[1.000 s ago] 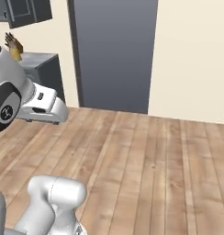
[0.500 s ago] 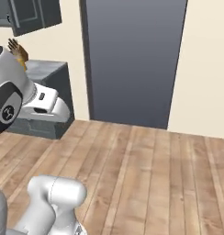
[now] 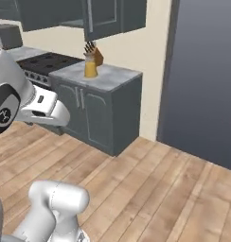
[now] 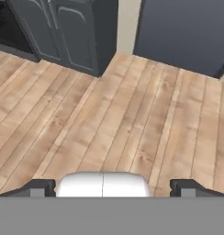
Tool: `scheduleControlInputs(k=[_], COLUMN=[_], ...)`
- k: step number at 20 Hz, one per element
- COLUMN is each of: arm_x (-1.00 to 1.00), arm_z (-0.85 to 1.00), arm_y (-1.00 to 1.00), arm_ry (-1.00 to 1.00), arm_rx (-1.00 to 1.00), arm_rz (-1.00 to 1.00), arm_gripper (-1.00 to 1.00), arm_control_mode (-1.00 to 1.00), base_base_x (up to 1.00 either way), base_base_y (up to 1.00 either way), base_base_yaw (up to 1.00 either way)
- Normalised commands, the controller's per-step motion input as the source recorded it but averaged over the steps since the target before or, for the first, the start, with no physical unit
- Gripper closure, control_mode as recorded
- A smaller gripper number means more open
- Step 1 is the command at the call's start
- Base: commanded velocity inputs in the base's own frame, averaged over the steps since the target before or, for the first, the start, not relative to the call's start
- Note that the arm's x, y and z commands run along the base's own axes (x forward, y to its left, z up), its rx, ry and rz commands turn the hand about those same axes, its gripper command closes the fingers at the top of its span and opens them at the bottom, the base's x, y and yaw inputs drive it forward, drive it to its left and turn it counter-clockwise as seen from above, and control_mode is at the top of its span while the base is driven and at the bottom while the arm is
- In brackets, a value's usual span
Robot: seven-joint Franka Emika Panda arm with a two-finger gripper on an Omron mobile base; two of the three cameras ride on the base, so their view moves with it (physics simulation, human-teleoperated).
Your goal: There is a tray on the dining counter. Grab the cup, mug, and pitcher and place them on the tray. The pitcher may be placed next to the tray if it cannot fit the tray.
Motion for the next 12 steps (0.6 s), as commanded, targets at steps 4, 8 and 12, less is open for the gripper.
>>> scheduleControlInputs(k=[4,8,12], arm_x=[0.00,0.00,0.00], arm_z=[0.00,0.00,0.00], arm_y=[0.00,0.00,0.00], arm_ry=[0.00,0.00,0.00], arm_rx=[0.00,0.00,0.00], arm_rz=[0.00,0.00,0.00], arm_gripper=[-1.00,-1.00,-1.00], arm_control_mode=[1.00,1.00,1.00], base_base_x=[0.77,0.75,0.83], base_base_y=[0.31,0.09,0.12], base_base_yaw=[0.60,0.39,0.28])
